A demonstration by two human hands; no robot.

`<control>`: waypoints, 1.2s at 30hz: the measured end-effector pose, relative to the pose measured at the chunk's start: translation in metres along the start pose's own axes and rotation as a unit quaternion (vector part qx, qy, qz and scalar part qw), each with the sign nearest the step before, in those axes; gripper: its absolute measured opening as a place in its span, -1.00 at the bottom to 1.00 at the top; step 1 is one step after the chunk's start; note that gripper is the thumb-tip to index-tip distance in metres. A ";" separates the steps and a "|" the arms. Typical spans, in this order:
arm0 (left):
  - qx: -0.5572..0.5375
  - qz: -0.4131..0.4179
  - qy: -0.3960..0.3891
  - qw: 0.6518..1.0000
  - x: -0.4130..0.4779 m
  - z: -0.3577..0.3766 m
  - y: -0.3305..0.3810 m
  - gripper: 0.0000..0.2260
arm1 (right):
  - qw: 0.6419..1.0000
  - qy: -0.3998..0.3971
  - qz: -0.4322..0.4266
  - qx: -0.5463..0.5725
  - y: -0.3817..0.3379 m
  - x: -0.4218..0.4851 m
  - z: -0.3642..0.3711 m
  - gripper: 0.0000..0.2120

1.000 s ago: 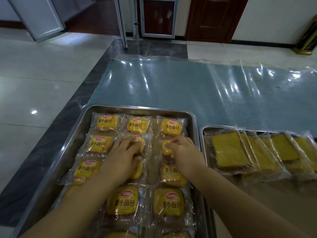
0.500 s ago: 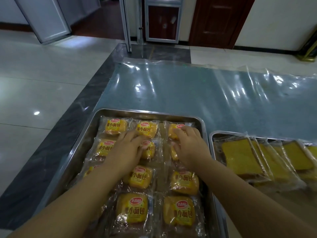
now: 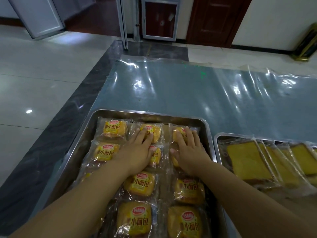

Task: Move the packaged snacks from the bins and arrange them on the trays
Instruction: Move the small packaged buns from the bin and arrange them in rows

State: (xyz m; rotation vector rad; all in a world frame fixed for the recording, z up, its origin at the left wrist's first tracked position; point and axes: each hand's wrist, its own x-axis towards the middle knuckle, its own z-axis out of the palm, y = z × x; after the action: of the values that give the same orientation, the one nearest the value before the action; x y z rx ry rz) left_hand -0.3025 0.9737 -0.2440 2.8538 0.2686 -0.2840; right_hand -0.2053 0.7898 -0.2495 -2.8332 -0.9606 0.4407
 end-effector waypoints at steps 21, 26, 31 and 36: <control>0.002 0.017 0.055 0.998 -0.141 0.030 0.038 -0.46 | 0.999 0.039 -0.027 0.017 -0.038 -0.150 0.014 -0.48; 0.033 0.029 0.016 0.999 -0.144 0.040 0.034 -0.45 | 0.999 -0.015 -0.042 -0.022 -0.036 -0.153 0.025 -0.43; 0.028 0.034 -0.016 0.999 -0.140 0.033 0.033 -0.45 | 0.998 -0.041 -0.044 0.013 -0.032 -0.150 0.019 -0.42; -0.046 0.046 0.028 0.997 -0.154 0.022 0.038 -0.51 | 0.994 0.030 -0.048 0.098 -0.034 -0.170 0.009 -0.42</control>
State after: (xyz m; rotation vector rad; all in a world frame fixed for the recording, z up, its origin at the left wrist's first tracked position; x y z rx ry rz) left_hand -0.4466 0.9076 -0.2229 2.7774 0.1549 -0.1681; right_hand -0.3562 0.7134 -0.2116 -2.5986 -0.9803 0.4115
